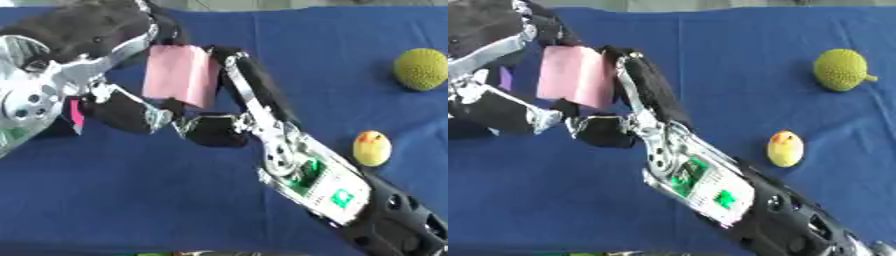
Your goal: Pick up the objects with one hand, pass them to the other hand, and then place them into the box on the other side of the table.
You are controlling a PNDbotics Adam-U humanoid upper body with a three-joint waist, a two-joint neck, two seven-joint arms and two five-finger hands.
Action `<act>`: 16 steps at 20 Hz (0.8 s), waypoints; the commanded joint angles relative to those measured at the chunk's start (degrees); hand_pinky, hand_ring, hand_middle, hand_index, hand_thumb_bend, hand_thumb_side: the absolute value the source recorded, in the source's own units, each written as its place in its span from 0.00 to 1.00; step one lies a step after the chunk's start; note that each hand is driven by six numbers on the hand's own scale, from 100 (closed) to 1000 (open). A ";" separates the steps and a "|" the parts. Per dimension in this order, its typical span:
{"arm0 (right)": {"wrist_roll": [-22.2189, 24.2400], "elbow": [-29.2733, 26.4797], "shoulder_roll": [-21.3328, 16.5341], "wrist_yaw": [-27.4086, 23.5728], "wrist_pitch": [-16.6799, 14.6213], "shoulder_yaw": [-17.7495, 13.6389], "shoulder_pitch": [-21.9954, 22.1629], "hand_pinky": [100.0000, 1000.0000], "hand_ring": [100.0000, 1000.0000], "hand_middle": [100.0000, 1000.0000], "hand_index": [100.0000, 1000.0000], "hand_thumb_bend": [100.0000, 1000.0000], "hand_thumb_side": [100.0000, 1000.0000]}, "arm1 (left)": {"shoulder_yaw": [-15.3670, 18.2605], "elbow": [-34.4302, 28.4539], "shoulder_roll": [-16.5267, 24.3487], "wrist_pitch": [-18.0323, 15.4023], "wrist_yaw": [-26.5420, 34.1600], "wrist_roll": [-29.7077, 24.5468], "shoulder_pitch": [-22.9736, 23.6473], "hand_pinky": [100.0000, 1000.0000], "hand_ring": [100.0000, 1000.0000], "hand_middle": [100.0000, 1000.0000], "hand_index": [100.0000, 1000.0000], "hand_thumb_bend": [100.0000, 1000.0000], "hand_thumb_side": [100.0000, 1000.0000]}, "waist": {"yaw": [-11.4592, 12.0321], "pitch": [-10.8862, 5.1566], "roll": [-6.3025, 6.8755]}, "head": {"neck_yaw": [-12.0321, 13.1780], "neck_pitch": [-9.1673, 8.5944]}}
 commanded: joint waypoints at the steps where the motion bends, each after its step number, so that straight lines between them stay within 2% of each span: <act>1: -0.26 -1.95 -0.26 0.42 0.05 0.11 -0.46 0.77 0.42 0.34 0.62 0.00 0.02 | 0.49 0.36 0.80 2.07 0.49 -0.70 -0.52 0.73 0.58 0.43 0.59 0.09 0.09 | 0.03 -1.08 0.11 | 0.17 -0.13; 5: 0.27 -1.95 -0.36 1.16 -0.40 0.10 -0.39 0.78 0.45 0.39 0.66 0.00 0.00 | 0.58 0.36 1.01 2.60 0.79 0.35 -0.20 0.69 0.52 0.35 0.49 0.00 0.06 | -0.03 -1.13 0.06 | 0.19 -0.11; 6: 0.57 -1.95 -0.40 1.54 -0.59 0.14 -0.40 0.78 0.48 0.43 0.69 0.00 0.00 | 0.61 0.36 1.03 2.81 0.88 0.72 -0.11 0.68 0.51 0.33 0.47 0.00 0.03 | -0.05 -1.13 0.04 | 0.18 -0.10; 8: 1.48 -1.95 -0.45 2.60 -1.11 0.25 -0.42 0.79 0.51 0.47 0.73 0.00 0.00 | 0.58 0.36 1.09 3.18 1.07 1.34 0.04 0.67 0.50 0.32 0.45 0.00 0.01 | -0.10 -1.15 0.02 | 0.16 0.01; 11: 3.61 -1.95 -0.54 4.47 -1.86 0.48 -0.41 0.81 0.61 0.58 0.85 0.03 0.00 | 0.42 0.36 1.24 3.34 1.22 1.89 0.21 0.66 0.48 0.27 0.40 0.00 0.00 | -0.16 -1.14 0.04 | 0.21 0.07; 16: 7.70 -1.95 -0.74 7.47 -2.38 0.35 -0.33 0.84 0.69 0.66 0.91 0.10 0.00 | 0.20 0.36 1.79 3.02 0.52 1.92 0.67 0.66 0.46 0.24 0.36 0.09 0.00 | -0.33 -1.18 0.11 | 0.37 0.07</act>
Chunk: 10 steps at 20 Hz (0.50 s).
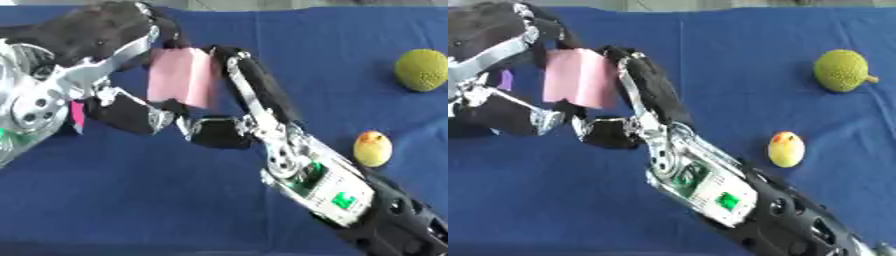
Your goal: Pick up the objects with one hand, pass them to the other hand, and then place them into the box on the other side of the table.
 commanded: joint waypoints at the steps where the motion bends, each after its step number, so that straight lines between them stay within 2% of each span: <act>1: 2.66 -1.86 -0.39 2.04 -0.67 0.23 -0.73 0.84 0.69 0.67 0.91 0.11 0.02 | 0.58 0.39 1.98 0.80 -1.13 -0.60 -0.27 0.66 0.46 0.23 0.36 0.10 0.00 | -0.03 -1.19 0.28 | 0.19 -0.01; 6: 5.82 -1.86 -0.61 5.01 -1.15 -0.04 -0.66 0.86 0.74 0.71 0.95 0.12 0.13 | 0.87 0.39 3.00 0.12 -2.59 -1.28 0.46 0.66 0.45 0.21 0.34 0.18 0.00 | -0.27 -1.31 0.31 | 0.42 -0.07; 10: 7.71 -1.86 -0.77 7.65 -0.84 -0.28 -0.61 0.87 0.76 0.72 0.97 0.13 0.14 | 1.30 0.39 4.51 -0.66 -3.84 -2.45 1.56 0.66 0.45 0.21 0.34 0.22 0.00 | -0.48 -1.33 0.47 | 0.57 -0.20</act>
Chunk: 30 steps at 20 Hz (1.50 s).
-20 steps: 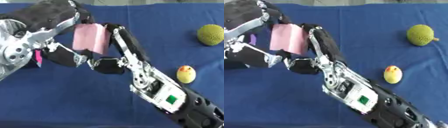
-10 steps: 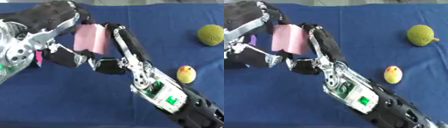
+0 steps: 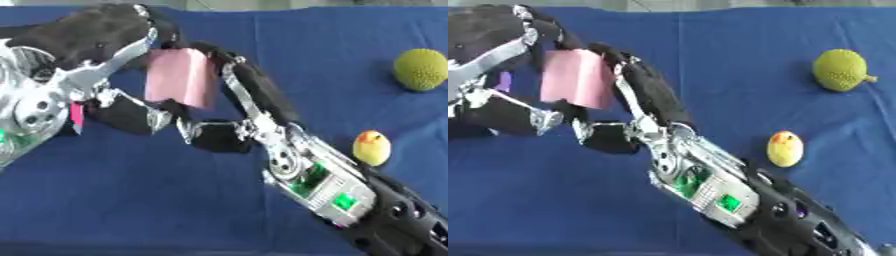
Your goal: Pick up the objects with one hand, pass them to the other hand, and then place them into the box on the other side of the table.
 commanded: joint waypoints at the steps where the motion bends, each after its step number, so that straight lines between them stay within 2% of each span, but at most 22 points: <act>1: 1.52 -1.86 -0.42 2.33 -0.08 -0.37 -0.82 0.87 0.76 0.73 0.97 0.13 0.14 | 1.21 0.49 3.76 0.06 -1.61 -1.63 0.49 0.67 0.45 0.21 0.34 0.23 0.00 | -0.11 -1.33 0.33 | 0.24 -0.21; 9: 3.82 -1.86 -0.74 4.38 0.75 -0.59 -0.61 0.87 0.76 0.73 0.98 0.14 0.13 | 4.07 0.49 9.18 -1.49 -2.14 -0.76 4.86 0.67 0.45 0.20 0.34 0.27 0.00 | -0.52 -1.26 0.58 | 1.38 -0.54; 13: 4.20 -1.86 -0.87 4.37 0.54 -0.66 -0.60 0.87 0.76 0.72 0.97 0.14 0.11 | 6.99 0.49 12.61 -0.58 -2.32 1.87 8.44 0.67 0.45 0.20 0.33 0.26 0.00 | -0.61 -1.14 0.51 | 2.36 -0.75; 19: 3.77 -1.86 -1.01 3.54 -0.07 -0.81 -0.68 0.87 0.75 0.72 0.97 0.13 0.10 | 13.20 0.49 16.81 2.97 -1.45 8.60 14.23 0.66 0.44 0.20 0.33 0.23 0.00 | -0.75 -0.84 0.17 | 5.05 -1.52; 23: 3.13 -1.86 -1.42 2.34 -0.83 -1.12 -0.80 0.86 0.75 0.72 0.97 0.13 0.10 | 19.01 0.49 19.44 8.00 -1.62 12.41 18.87 0.66 0.43 0.20 0.34 0.19 0.00 | -0.98 -0.74 -0.22 | 8.02 -2.36; 27: 1.27 -1.86 -1.86 -1.29 -2.50 -1.93 -0.95 0.86 0.74 0.73 0.96 0.00 0.18 | 22.59 1.34 20.21 13.26 -1.98 13.24 21.17 0.66 0.44 0.20 0.34 0.17 0.00 | -1.32 -0.88 -0.57 | 10.22 -2.85; 30: -0.06 -1.86 -2.72 -4.87 -4.79 -2.73 -1.14 0.87 0.76 0.75 0.95 0.00 0.25 | 23.28 6.11 19.18 14.19 -2.24 13.04 20.96 0.65 0.45 0.22 0.36 0.12 0.00 | -2.02 -1.13 -1.02 | 11.84 -2.98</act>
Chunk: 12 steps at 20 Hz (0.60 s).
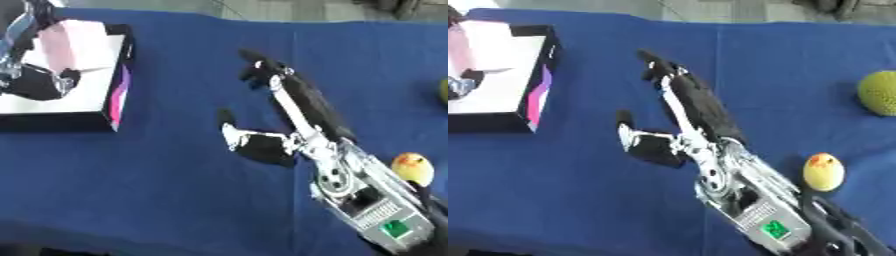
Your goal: Pick up the objects with one hand, pass them to the other hand, and then place them into the box on the other side of the table.
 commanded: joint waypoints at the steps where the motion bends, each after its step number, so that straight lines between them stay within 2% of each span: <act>1: -1.06 -1.22 -1.76 -3.48 -2.66 -1.31 -0.97 0.88 0.76 0.75 0.95 0.00 0.22 | 1.84 4.72 0.69 1.36 0.07 -0.52 -1.18 0.65 0.45 0.22 0.37 0.10 0.00 | -0.33 -1.37 -0.01 | 1.65 -0.89; 5: -0.41 -1.22 -3.31 -6.29 -6.09 -2.40 -1.23 0.87 0.76 0.75 0.94 0.00 0.15 | 1.53 13.43 -2.18 -1.76 1.93 2.55 -3.95 0.67 0.47 0.24 0.39 0.04 0.00 | -1.19 -1.35 -0.57 | 2.71 -1.10; 8: -0.29 -1.22 -4.47 -6.36 -9.17 -3.44 -1.52 0.86 0.75 0.74 0.93 0.00 0.11 | 1.11 20.52 -4.07 -3.94 2.84 4.05 -5.74 0.68 0.50 0.29 0.45 0.06 0.00 | -2.03 -1.07 -0.89 | 3.63 -1.12; 11: -0.29 -1.22 -6.34 -6.12 -11.56 -4.42 -1.65 0.86 0.75 0.74 0.92 0.00 0.13 | 1.09 27.24 -5.61 -5.78 2.66 4.59 -7.10 0.72 0.56 0.39 0.56 0.12 0.00 | -2.65 -0.93 -1.15 | 4.54 -1.32; 12: -0.54 -1.22 -7.20 -6.10 -12.24 -5.13 -1.69 0.86 0.76 0.75 0.92 0.00 0.11 | 1.21 29.29 -6.17 -6.41 2.48 4.80 -7.51 0.75 0.61 0.47 0.63 0.16 0.00 | -2.79 -0.92 -1.23 | 4.68 -1.36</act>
